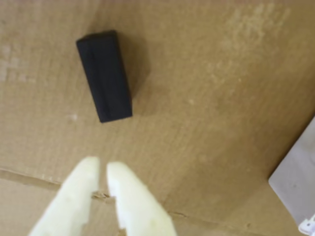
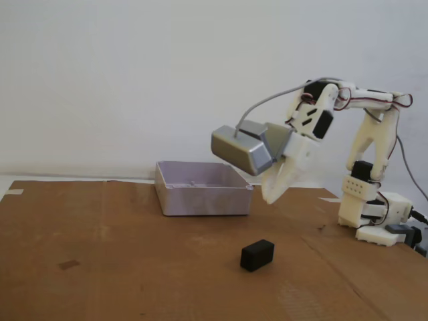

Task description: Grasp a block and put it in the box.

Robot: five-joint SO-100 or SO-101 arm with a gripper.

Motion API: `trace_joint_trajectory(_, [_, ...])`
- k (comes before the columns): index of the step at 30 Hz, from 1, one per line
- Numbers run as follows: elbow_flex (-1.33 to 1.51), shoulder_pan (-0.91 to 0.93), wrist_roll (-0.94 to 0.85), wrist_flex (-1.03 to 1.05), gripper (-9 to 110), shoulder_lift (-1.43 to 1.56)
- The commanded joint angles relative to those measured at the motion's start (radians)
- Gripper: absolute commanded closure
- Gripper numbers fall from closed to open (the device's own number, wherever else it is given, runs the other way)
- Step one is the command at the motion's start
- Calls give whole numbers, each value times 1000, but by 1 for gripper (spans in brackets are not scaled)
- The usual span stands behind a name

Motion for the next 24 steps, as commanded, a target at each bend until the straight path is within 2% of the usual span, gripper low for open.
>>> trace_joint_trajectory(1, [-140, -11, -5, -37, 101, 9])
trace_joint_trajectory(24, [-149, -18, -5, -37, 101, -100])
